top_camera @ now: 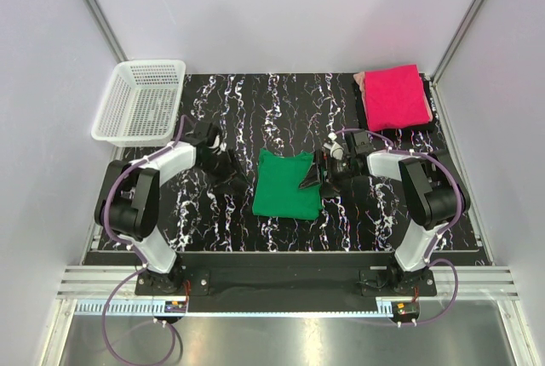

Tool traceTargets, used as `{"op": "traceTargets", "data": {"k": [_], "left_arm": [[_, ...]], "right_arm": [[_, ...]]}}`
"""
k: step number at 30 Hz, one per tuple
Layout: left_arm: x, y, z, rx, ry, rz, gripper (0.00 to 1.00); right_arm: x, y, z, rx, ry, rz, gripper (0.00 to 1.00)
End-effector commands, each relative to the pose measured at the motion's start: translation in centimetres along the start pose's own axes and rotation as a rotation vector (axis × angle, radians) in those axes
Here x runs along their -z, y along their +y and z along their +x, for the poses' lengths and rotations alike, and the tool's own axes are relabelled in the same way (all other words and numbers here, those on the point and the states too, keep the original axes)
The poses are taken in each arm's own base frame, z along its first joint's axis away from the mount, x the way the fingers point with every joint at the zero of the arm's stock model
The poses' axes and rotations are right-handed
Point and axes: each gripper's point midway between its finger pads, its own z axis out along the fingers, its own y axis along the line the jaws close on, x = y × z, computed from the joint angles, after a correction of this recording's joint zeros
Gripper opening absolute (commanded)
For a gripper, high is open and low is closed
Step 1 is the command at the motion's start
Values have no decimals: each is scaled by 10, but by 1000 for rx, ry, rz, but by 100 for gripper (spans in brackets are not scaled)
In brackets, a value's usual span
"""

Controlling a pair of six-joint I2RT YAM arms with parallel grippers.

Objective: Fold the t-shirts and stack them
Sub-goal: Neatly place the folded tshirt to the corner

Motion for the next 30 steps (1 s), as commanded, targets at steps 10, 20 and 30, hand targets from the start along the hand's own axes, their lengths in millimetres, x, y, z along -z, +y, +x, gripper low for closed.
{"op": "traceTargets", "data": {"k": [10, 20, 30], "left_arm": [[-17, -37, 12, -94, 79, 355, 63], [-50, -13, -4, -28, 35, 258, 60], [-78, -1, -11, -12, 43, 209, 62]], "right_arm": [[-9, -32, 12, -33, 20, 94, 100], [-8, -32, 13, -32, 18, 97, 100], [-11, -37, 14, -47, 26, 99, 100]]}}
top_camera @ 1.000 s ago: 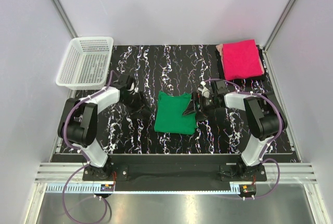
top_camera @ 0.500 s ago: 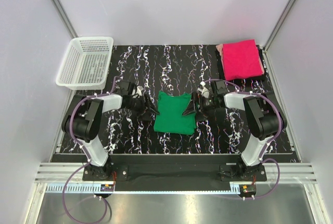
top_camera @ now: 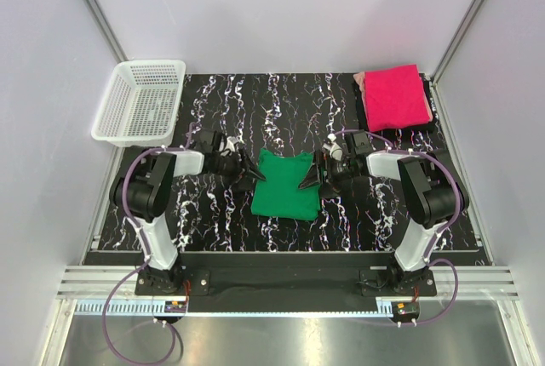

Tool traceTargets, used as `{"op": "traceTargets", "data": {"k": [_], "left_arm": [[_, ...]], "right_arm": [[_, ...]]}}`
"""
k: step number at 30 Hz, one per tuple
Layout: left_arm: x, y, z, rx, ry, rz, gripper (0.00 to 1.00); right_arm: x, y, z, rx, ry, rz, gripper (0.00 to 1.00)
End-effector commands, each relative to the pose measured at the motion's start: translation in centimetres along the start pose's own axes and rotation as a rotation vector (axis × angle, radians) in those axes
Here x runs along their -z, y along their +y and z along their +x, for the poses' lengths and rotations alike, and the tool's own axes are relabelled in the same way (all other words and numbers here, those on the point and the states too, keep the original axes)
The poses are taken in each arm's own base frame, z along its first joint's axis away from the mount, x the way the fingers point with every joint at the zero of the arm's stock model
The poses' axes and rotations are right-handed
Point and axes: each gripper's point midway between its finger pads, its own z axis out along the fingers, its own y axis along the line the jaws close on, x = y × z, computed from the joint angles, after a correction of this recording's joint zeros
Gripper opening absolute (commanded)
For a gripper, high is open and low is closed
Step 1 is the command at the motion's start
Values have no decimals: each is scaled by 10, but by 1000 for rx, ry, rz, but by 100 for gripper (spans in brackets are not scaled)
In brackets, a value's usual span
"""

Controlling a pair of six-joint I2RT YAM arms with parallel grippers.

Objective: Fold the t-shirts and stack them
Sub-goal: Neatly place the folded tshirt to the corner

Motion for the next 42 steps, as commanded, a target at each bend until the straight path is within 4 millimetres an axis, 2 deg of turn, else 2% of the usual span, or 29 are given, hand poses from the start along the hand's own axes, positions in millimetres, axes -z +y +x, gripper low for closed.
{"op": "traceTargets", "data": {"k": [1, 9, 13, 19, 32, 35, 38, 42], "left_arm": [[-23, 46, -6, -9, -30, -140, 62], [-50, 50, 21, -60, 79, -135, 62], [-54, 60, 33, -67, 101, -150, 62], [-58, 75, 40, -52, 110, -167, 62], [-67, 73, 31, -60, 94, -146, 61], [-67, 71, 31, -59, 94, -145, 58], [-66, 72, 32, -63, 97, -159, 51], [-63, 71, 31, -69, 99, -174, 49]], "right_arm": [[-9, -38, 12, -37, 15, 120, 100], [-12, -41, 11, -49, 12, 126, 100], [-13, -45, 9, -59, -4, 142, 100], [-19, -51, 6, -74, -24, 158, 100], [-52, -59, 2, -96, -13, 174, 98], [-54, -60, 2, -93, -21, 177, 92], [-52, -60, 0, -95, -34, 190, 88], [-50, -62, 1, -104, -39, 208, 86]]}}
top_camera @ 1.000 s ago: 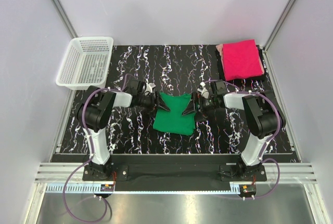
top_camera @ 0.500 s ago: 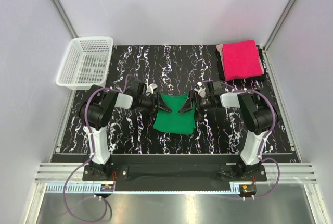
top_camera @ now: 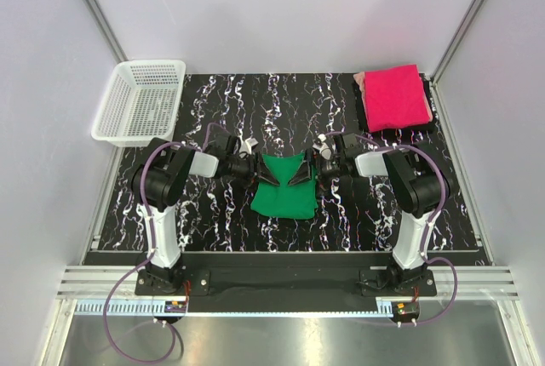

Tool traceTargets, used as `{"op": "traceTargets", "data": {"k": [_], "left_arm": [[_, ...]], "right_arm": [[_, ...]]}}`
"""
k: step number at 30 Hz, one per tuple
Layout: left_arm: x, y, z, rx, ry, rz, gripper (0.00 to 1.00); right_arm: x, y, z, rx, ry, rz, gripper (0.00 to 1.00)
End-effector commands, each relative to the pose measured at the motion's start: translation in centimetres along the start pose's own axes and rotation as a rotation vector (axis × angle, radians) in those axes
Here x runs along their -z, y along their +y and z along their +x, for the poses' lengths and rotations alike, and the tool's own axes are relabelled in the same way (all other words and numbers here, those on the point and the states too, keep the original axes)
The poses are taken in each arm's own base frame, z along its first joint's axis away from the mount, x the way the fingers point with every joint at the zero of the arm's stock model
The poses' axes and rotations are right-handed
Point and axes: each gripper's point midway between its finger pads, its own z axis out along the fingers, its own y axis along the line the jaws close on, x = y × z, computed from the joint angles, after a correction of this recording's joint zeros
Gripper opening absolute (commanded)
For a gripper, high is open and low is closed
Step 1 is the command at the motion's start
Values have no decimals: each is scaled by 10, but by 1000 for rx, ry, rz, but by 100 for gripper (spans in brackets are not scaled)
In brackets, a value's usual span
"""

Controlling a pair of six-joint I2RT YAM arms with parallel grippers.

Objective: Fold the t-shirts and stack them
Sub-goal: Neatly place the folded tshirt to the corner

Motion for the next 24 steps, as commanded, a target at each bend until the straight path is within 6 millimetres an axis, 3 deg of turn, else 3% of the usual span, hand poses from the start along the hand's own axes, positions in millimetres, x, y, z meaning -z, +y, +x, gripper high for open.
{"op": "traceTargets", "data": {"k": [1, 6, 16, 24], "left_arm": [[-7, 91, 19, 79, -33, -346, 49], [-6, 80, 12, 66, -41, -334, 49], [-12, 63, -2, 59, -54, -330, 53], [-17, 55, -10, 48, -54, -331, 54]], "right_arm": [[-10, -80, 3, -27, -84, 305, 86], [-12, -81, 0, -36, -84, 308, 81], [-15, -86, -12, -67, -84, 353, 84], [-18, -84, -21, -67, -78, 361, 76]]}}
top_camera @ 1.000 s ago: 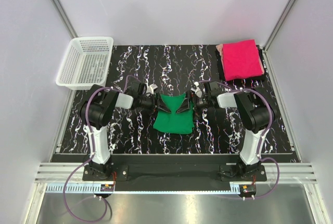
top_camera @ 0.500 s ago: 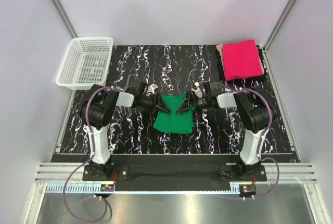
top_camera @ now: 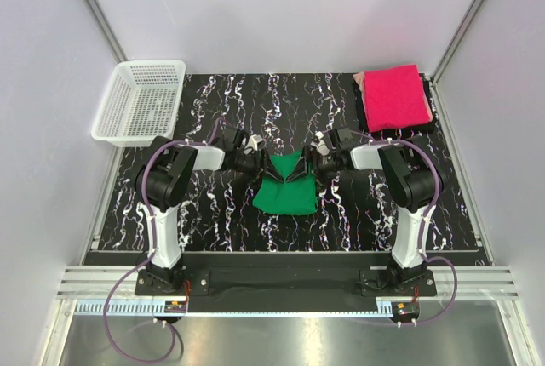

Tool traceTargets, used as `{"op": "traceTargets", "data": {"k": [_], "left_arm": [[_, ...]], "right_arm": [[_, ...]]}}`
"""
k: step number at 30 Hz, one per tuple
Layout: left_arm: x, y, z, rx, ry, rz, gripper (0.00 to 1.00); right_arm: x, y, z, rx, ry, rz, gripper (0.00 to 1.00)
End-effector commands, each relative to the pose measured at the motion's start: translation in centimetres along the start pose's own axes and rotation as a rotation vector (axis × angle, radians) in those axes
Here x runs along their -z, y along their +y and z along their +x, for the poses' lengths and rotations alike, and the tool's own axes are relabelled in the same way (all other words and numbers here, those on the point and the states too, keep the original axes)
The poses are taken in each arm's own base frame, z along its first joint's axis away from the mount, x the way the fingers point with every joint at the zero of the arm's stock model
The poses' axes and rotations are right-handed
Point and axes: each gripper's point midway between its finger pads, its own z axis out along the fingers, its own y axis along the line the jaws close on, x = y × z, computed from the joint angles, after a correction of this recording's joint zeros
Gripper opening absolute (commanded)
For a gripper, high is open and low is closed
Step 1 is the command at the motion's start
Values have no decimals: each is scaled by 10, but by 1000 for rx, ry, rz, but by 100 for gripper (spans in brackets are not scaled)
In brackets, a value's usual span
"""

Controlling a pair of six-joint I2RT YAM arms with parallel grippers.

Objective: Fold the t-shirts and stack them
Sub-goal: Neatly place the folded tshirt to the corner

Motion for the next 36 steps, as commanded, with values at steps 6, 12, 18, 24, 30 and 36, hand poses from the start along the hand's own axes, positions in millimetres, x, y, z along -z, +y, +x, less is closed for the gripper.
{"op": "traceTargets", "data": {"k": [6, 12, 18, 24, 30, 36], "left_arm": [[-13, 68, -2, 29, -71, -255, 54], [-11, 68, -1, 32, -75, -262, 54], [-9, 70, 0, 32, -75, -270, 54], [-4, 72, 4, 22, -75, -279, 54], [2, 72, 4, 24, -83, -277, 58], [10, 77, 6, 31, -95, -286, 61]], "right_arm": [[-10, -86, -9, 4, -104, 330, 76], [-8, -86, -9, 5, -103, 346, 28], [-7, -87, -10, 6, -101, 355, 0], [-1, -81, -19, 30, -119, 365, 0], [7, -70, -39, 81, -138, 392, 0], [17, -61, -67, 100, -174, 397, 0]]}}
